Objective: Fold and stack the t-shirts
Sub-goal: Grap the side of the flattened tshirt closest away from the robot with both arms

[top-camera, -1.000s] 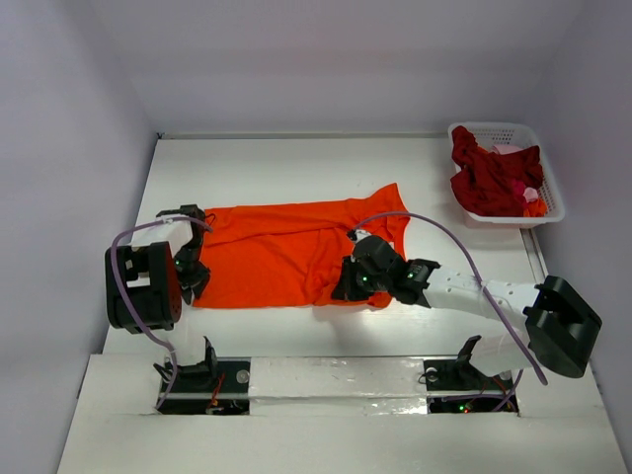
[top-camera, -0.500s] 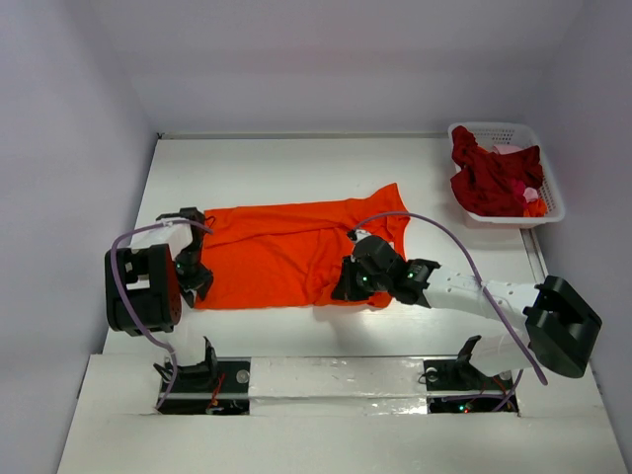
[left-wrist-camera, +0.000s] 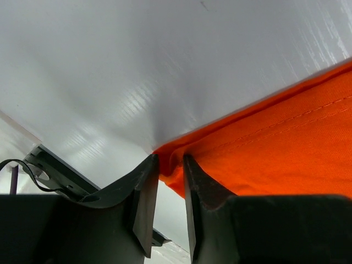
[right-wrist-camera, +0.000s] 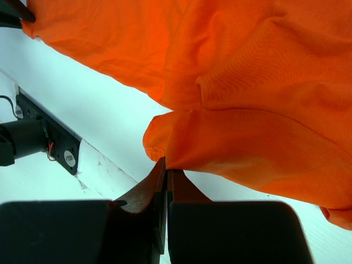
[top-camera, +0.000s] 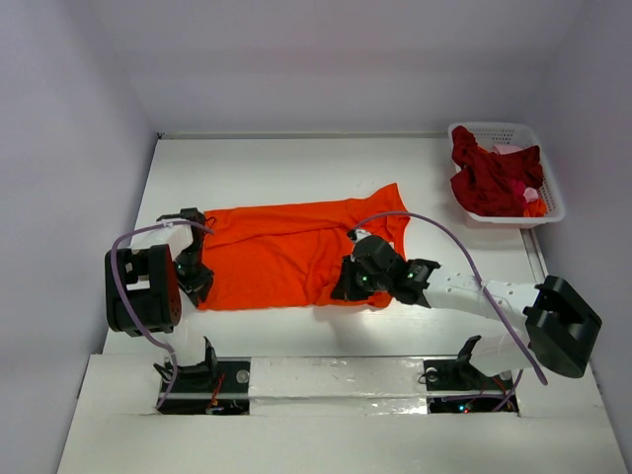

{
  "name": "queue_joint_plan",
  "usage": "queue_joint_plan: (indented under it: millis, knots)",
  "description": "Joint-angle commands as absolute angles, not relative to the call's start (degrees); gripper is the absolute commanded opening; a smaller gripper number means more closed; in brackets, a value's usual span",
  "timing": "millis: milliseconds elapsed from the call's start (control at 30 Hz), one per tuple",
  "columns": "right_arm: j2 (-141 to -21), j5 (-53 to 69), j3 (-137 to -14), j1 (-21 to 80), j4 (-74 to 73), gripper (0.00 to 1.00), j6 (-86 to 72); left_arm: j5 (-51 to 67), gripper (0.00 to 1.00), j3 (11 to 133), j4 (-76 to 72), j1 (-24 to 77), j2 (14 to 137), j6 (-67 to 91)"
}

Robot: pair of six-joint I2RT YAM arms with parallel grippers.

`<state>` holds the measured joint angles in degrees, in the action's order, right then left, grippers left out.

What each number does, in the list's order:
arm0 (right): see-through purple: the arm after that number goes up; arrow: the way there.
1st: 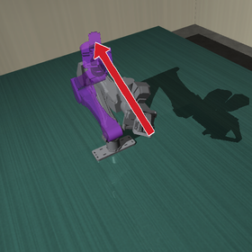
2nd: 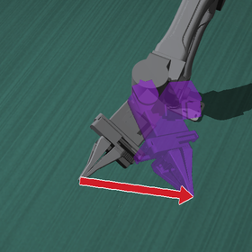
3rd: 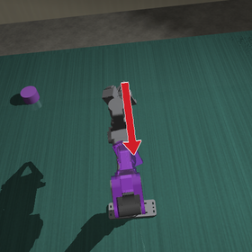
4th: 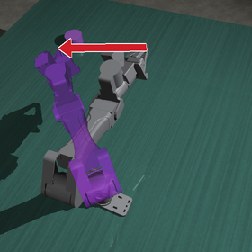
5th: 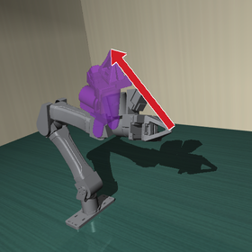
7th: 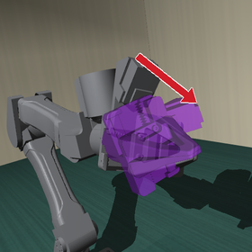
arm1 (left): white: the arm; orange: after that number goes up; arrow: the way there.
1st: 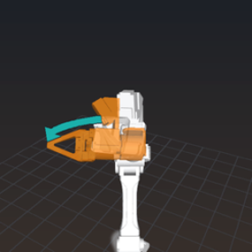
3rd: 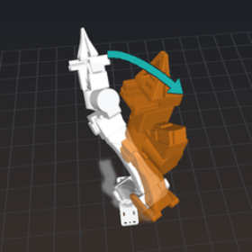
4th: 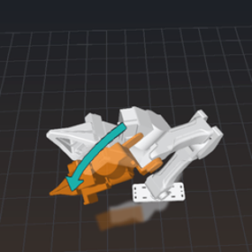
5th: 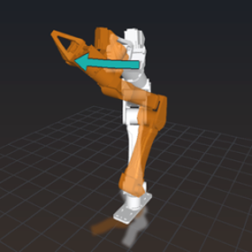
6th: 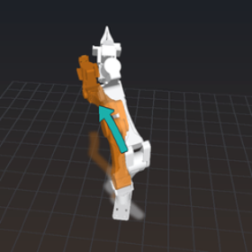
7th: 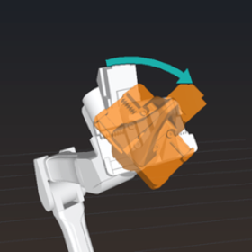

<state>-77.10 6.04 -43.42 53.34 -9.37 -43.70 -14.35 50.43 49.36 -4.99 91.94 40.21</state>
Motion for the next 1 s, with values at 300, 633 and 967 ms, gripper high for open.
queue_joint_plan:
  millis: [300,633,967]
  knots:
    - [-76.2,5.3,-44.3,53.9,-6.9,0.0,-42.7,-13.7,0.0,52.5,52.6,-5.4,90.7,40.6]
    - [-74.9,4.6,-46.0,50.6,-10.5,0.0,-41.6,-13.5,0.0,58.8,55.9,-5.4,90.4,40.2]
    - [-73.1,3.3,-49.7,46.5,-17.0,0.0,-39.1,-12.8,0.0,59.2,54.9,-5.9,90.8,39.3]
